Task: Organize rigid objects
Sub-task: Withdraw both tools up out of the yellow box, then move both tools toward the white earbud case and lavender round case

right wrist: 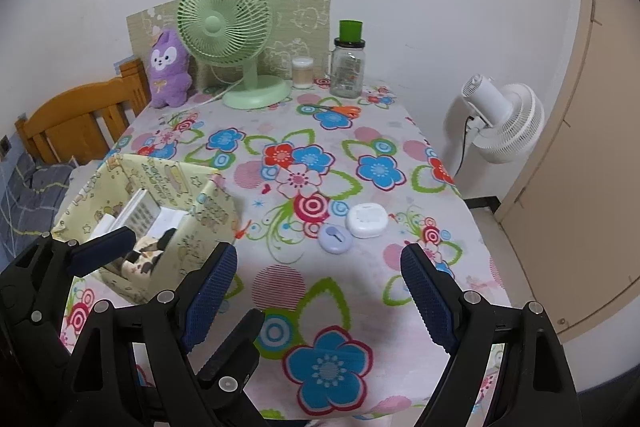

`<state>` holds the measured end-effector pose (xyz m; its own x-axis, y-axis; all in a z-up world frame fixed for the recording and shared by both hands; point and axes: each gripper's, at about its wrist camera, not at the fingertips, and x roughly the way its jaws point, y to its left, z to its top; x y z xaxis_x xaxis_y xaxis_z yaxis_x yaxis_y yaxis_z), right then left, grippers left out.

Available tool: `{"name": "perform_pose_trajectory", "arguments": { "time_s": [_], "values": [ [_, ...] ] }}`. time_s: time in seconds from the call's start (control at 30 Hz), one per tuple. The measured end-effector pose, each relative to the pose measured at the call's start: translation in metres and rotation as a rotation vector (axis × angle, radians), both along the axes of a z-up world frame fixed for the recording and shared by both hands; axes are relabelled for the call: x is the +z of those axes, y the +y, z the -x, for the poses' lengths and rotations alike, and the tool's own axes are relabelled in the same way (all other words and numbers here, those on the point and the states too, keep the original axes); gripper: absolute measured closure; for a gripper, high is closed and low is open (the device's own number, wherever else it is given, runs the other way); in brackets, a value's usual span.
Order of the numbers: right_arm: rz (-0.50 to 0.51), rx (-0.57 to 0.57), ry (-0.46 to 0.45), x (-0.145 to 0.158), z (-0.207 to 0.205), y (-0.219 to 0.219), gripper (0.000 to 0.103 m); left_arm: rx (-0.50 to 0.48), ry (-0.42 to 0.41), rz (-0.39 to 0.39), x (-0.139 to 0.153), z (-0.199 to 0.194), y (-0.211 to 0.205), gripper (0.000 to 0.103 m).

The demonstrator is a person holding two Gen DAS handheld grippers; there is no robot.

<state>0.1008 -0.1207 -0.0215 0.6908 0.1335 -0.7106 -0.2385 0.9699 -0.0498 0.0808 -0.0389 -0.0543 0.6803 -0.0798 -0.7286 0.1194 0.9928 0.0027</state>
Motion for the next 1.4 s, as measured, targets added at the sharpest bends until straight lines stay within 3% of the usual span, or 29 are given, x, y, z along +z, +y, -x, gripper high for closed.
{"name": "perform_pose_trajectory", "arguments": {
  "time_s": [0.5, 0.8, 1.4],
  "values": [
    [0.04, 0.036, -0.034, -0.021, -0.014, -0.024, 0.017, -0.025, 0.018, 0.022, -0.026, -0.015, -0.028, 0.002],
    [0.004, 0.069, -0.03, -0.051, -0.036, -0.041, 0.017, 0.011, -0.048, -0.023, -0.049, -0.026, -0.045, 0.002],
    [0.013, 0.046, 0.021, -0.093, -0.084, -0.064, 0.017, -0.004, 0.003, -0.004, -0.088, -0.074, -0.066, 0.007]
  ]
}}
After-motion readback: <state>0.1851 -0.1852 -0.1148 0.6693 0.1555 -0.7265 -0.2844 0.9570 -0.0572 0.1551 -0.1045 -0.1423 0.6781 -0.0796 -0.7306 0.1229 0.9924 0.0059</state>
